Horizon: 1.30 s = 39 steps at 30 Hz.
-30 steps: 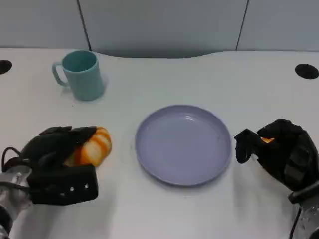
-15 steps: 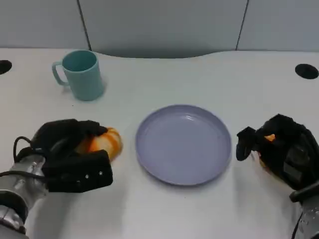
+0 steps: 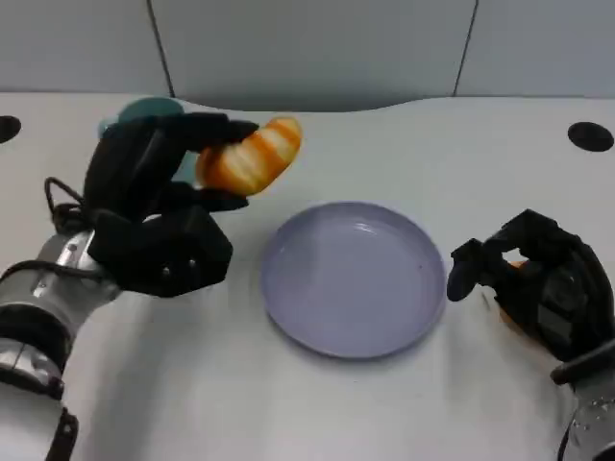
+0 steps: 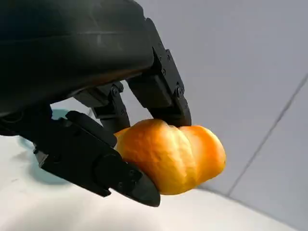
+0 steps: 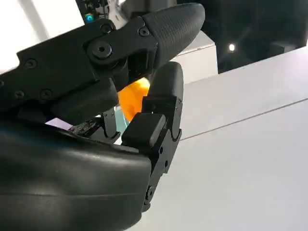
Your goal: Grasp the bread from the table and place it into the plate.
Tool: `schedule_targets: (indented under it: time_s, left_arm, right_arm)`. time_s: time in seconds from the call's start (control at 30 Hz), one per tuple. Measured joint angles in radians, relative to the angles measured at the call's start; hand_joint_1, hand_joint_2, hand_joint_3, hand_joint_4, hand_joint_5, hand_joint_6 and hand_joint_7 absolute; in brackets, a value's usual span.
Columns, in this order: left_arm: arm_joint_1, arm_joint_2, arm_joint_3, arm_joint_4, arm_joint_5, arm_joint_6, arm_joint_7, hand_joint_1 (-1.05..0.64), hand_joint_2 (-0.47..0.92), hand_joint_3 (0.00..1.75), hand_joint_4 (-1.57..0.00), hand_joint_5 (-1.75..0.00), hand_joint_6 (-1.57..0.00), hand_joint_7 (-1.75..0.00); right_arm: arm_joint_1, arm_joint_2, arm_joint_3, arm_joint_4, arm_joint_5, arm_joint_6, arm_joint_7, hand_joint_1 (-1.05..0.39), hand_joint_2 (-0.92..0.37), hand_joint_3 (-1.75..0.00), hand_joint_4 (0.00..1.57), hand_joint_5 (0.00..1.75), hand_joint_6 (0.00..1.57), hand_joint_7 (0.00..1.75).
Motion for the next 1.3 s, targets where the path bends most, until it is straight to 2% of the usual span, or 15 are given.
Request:
schedule_targets:
  time_s: [0.07, 0.2, 0.33, 0.4, 0.5, 0.63, 0.7, 0.73, 0.8, 0.87, 0.93, 1.03, 1.13, 1.27, 1.3]
  left_arm:
    - [-0.013, -0.014, -0.01, -0.012, 0.016, -0.018, 0.016, -0.31, 0.78, 0.0, -1.03, -0.79, -1.26, -0.05]
    - [-0.032, -0.065, -0.036, -0.016, 0.025, -0.063, 0.018, -0.29, 0.79, 0.0, -0.87, -1.19, -1.26, -0.04]
    - [-0.036, -0.137, -0.075, -0.011, 0.03, -0.077, -0.029, -0.27, 0.81, 0.01, -0.84, -1.19, -1.26, -0.04]
    - [-0.036, -0.161, -0.09, -0.004, 0.029, -0.08, -0.086, -0.37, 0.81, 0.0, -0.68, -0.96, -1.13, -0.01]
    - [-0.036, -0.173, -0.096, 0.0, 0.028, -0.062, -0.156, -0.54, 0.83, 0.01, -0.49, -0.83, -0.94, 0.0]
    - [-0.032, -0.166, -0.096, -0.003, 0.025, -0.007, -0.187, -0.8, 0.91, 0.11, -0.15, -0.86, -0.66, 0.0]
    - [-0.024, -0.154, -0.093, -0.012, 0.018, 0.02, -0.213, -0.84, 0.92, 0.15, -0.07, -0.89, -0.61, 0.0]
    - [-0.018, -0.148, -0.09, -0.017, 0.015, 0.032, -0.224, -0.96, 0.92, 0.4, -0.03, -0.49, -0.39, -0.03]
    - [0.005, -0.127, -0.089, -0.049, 0.014, 0.047, -0.259, -1.03, 0.92, 0.6, 0.0, -0.12, -0.22, -0.02]
    - [0.034, -0.094, -0.082, -0.093, -0.004, 0.054, -0.301, -1.04, 0.92, 0.65, 0.0, -0.03, -0.17, -0.02]
    - [0.057, -0.071, -0.065, -0.128, -0.03, 0.064, -0.341, -1.05, 0.92, 0.74, 0.0, -0.01, -0.1, -0.01]
    - [0.114, -0.05, -0.009, -0.191, -0.141, 0.052, -0.439, -1.05, 0.92, 0.78, 0.0, 0.0, -0.17, -0.05]
    - [0.182, -0.043, 0.049, -0.242, -0.272, 0.017, -0.561, -1.05, 0.92, 0.8, 0.0, 0.0, -0.19, -0.06]
    - [0.266, -0.043, 0.118, -0.336, -0.472, 0.019, -0.745, -1.05, 0.92, 0.77, 0.0, 0.0, -0.08, -0.01]
    - [0.292, -0.051, 0.142, -0.371, -0.553, 0.037, -0.806, -1.05, 0.92, 0.74, -0.07, -0.04, -0.08, -0.02]
  right_arm:
    - [0.0, 0.0, 0.001, 0.004, 0.0, -0.012, 0.001, -0.58, -0.9, 0.0, 0.75, 1.38, 0.9, 0.71]
    - [-0.001, 0.001, 0.005, 0.007, 0.0, -0.02, 0.004, -0.56, -0.91, 0.0, 0.74, 1.38, 0.9, 0.69]
    - [-0.002, 0.002, 0.012, 0.007, 0.0, -0.02, 0.013, -0.59, -0.9, 0.0, 0.74, 1.37, 0.91, 0.67]
    - [-0.002, 0.004, 0.013, 0.005, 0.001, -0.02, 0.014, -0.59, -0.9, 0.0, 0.75, 1.37, 0.93, 0.63]
    - [-0.002, 0.007, 0.01, 0.004, 0.01, -0.02, 0.034, -0.58, -0.91, 0.0, 0.76, 1.35, 0.98, 0.53]
    - [-0.003, 0.008, 0.007, 0.006, 0.015, -0.022, 0.054, -0.59, -0.92, 0.0, 0.79, 1.33, 1.01, 0.47]
    - [-0.003, 0.01, 0.009, 0.005, 0.014, -0.026, 0.054, -0.58, -0.92, 0.0, 0.78, 1.34, 1.02, 0.46]
    - [-0.003, 0.01, 0.01, 0.004, 0.013, -0.029, 0.053, -0.57, -0.91, 0.0, 0.79, 1.35, 1.02, 0.46]
    - [-0.002, 0.011, 0.013, -0.006, 0.013, -0.026, 0.051, -0.56, -0.9, 0.0, 0.79, 1.37, 1.03, 0.48]
    - [0.001, 0.012, 0.016, -0.024, 0.013, -0.017, 0.048, -0.56, -0.9, 0.0, 0.78, 1.39, 1.03, 0.48]
    - [0.001, 0.012, 0.016, -0.031, 0.014, -0.013, 0.049, -0.57, -0.91, -0.01, 0.77, 1.37, 1.01, 0.48]
    - [0.001, 0.013, 0.014, -0.027, 0.016, -0.007, 0.064, -0.58, -0.92, -0.01, 0.77, 1.36, 1.0, 0.48]
    - [0.001, 0.013, 0.013, -0.025, 0.014, -0.008, 0.063, -0.58, -0.92, 0.0, 0.77, 1.36, 1.0, 0.48]
    - [0.001, 0.019, 0.014, -0.023, 0.012, -0.012, 0.06, -0.56, -0.91, 0.0, 0.78, 1.35, 1.0, 0.48]
    - [0.001, 0.02, 0.014, -0.023, 0.011, -0.012, 0.059, -0.55, -0.91, 0.0, 0.78, 1.35, 1.0, 0.48]
